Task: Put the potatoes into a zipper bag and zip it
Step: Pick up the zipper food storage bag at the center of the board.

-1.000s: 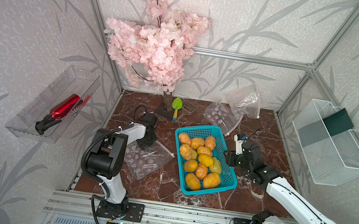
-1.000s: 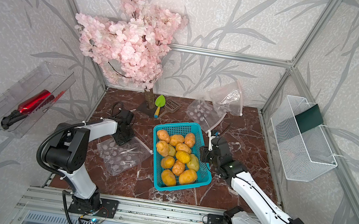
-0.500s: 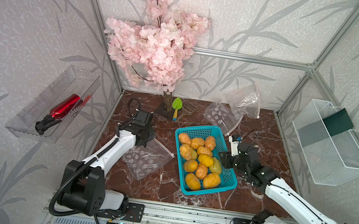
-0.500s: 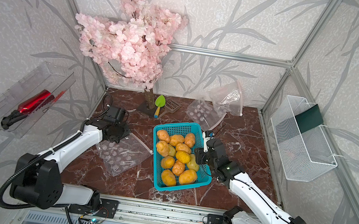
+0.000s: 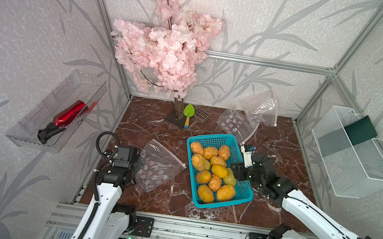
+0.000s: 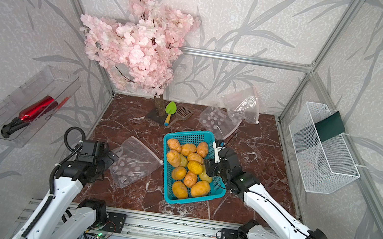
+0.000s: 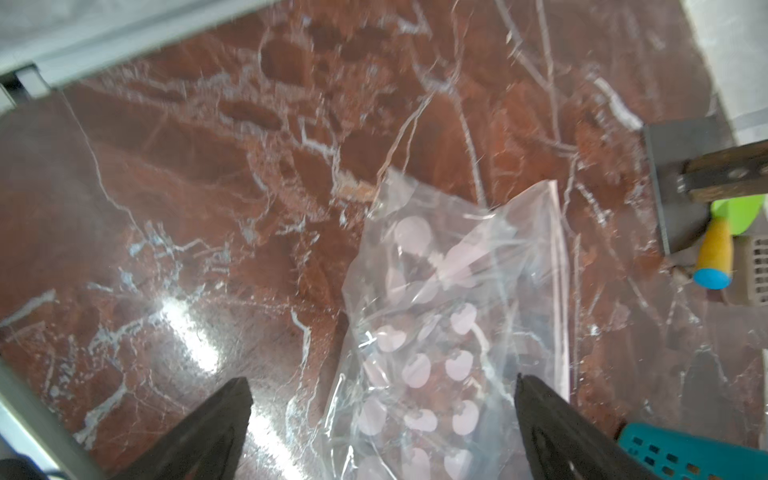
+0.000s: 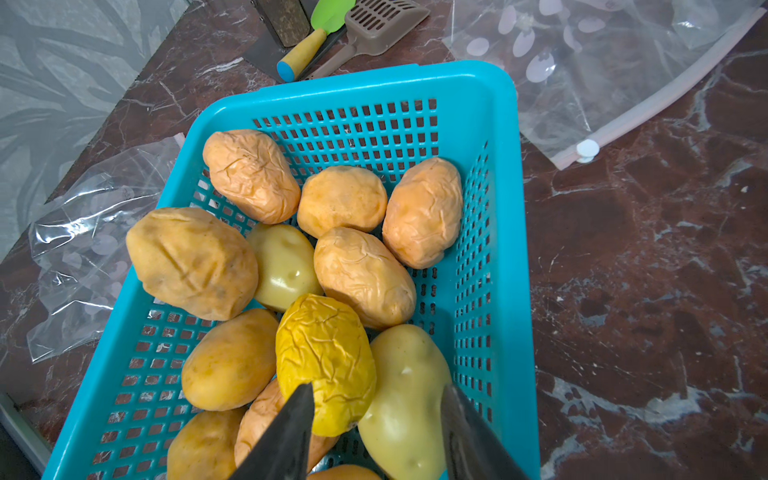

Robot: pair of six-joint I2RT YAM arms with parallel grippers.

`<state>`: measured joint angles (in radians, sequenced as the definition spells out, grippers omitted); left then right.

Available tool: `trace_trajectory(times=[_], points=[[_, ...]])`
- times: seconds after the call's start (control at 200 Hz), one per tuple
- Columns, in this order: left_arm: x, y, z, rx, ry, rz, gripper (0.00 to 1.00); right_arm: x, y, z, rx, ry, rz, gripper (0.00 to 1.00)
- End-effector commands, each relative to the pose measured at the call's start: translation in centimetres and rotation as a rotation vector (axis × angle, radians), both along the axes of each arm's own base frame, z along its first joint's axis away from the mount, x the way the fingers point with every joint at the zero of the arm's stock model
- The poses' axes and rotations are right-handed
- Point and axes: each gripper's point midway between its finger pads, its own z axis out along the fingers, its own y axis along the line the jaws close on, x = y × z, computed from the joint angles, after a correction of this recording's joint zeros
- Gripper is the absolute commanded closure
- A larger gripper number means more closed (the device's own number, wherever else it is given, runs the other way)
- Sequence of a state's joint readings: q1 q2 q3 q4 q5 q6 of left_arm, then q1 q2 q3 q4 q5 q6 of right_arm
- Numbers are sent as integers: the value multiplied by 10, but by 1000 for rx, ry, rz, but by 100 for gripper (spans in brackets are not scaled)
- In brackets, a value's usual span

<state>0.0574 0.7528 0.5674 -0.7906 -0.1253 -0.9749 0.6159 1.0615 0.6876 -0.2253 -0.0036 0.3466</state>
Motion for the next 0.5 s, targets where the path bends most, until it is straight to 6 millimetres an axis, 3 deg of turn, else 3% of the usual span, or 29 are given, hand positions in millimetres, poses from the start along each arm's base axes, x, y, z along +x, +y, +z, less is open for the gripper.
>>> trace_trajectory(times=[0.0, 0.065, 0.18, 0.26, 0.325, 0.36, 0.495], points=[[8, -15, -27, -113, -4, -14, 1, 1, 5, 12, 24, -35, 19, 48], [18, -22, -35, -150, -37, -38, 3, 0, 4, 11, 17, -35, 16, 48], [29, -27, -42, -166, -56, -72, 26, 0, 2, 11, 7, -38, 6, 47], [35, -26, -42, -155, -76, -82, 53, 1, 3, 11, 17, -42, 6, 47], [42, -28, -41, -165, -93, -100, 87, 1, 6, 11, 29, -40, 15, 47], [45, -30, -39, -171, -98, -115, 100, 1, 8, 11, 35, -36, 19, 47], [59, -35, -18, -167, -119, -184, 100, 2, 14, 11, 53, -25, 37, 47]])
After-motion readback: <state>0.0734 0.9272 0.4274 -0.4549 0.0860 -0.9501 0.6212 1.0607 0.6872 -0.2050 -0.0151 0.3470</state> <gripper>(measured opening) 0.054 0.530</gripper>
